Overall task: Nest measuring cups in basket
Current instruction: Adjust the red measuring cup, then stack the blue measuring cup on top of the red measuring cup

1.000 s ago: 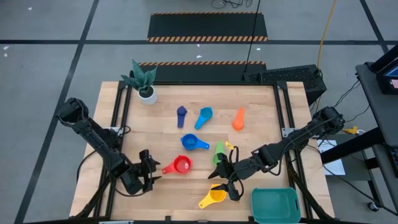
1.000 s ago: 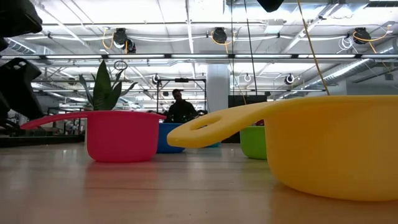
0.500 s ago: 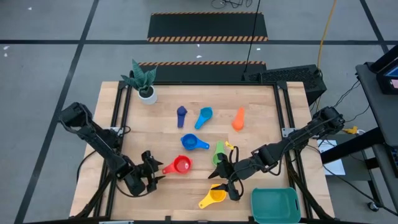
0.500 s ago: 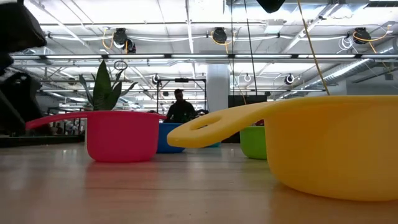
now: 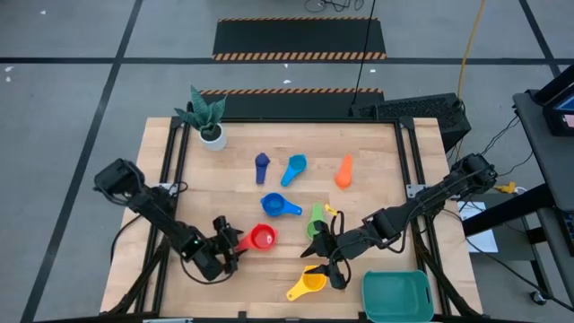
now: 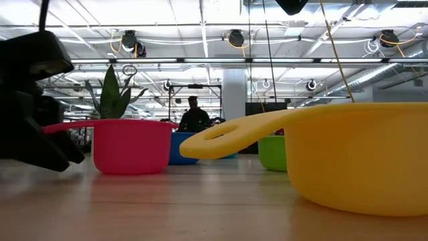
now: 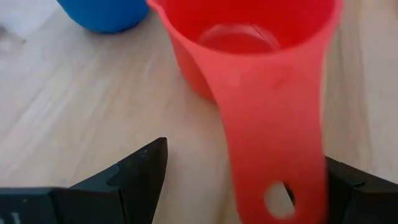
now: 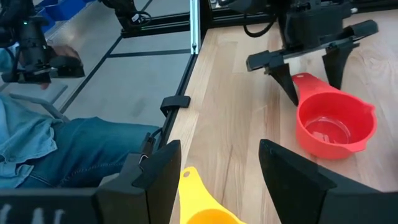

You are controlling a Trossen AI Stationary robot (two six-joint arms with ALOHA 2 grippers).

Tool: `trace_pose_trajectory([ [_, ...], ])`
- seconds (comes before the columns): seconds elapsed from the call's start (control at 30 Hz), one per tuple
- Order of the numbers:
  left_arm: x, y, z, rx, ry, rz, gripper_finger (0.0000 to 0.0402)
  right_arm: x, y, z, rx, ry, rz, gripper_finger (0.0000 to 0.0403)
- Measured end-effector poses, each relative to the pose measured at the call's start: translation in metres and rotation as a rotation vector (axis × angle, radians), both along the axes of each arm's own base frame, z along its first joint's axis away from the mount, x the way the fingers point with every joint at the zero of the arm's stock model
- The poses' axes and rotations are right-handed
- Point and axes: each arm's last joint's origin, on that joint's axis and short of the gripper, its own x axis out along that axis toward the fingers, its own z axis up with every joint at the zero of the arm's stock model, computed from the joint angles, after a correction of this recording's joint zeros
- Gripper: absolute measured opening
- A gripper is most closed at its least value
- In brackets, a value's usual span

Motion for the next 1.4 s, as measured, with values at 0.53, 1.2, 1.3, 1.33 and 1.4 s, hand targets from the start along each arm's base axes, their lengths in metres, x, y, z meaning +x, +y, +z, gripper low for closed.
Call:
trace_pose_trajectory([
  [0.53, 0.024, 0.012, 0.008, 0.015, -0.078, -0.027, 0.0204, 0.0, 0.0, 0.0, -0.004, 0.003, 0.001, 0.021],
  [1.2, 0.018, 0.015, 0.025, 0.036, -0.069, -0.077, 0.0333, 0.002, -0.007, 0.0, -0.181, -0.065, -0.184, 0.021],
  [1.3, 0.013, 0.017, 0.035, 0.008, -0.062, -0.074, 0.0361, 0.001, -0.011, -0.002, -0.235, -0.064, -0.267, 0.021],
  [1.33, 0.011, 0.017, 0.038, -0.006, -0.062, -0.078, 0.0368, 0.001, -0.013, -0.004, -0.243, -0.063, -0.298, 0.021],
  [1.4, 0.008, 0.017, 0.044, -0.032, -0.071, -0.079, 0.0376, 0.001, -0.019, -0.01, -0.254, -0.05, -0.36, 0.0212],
])
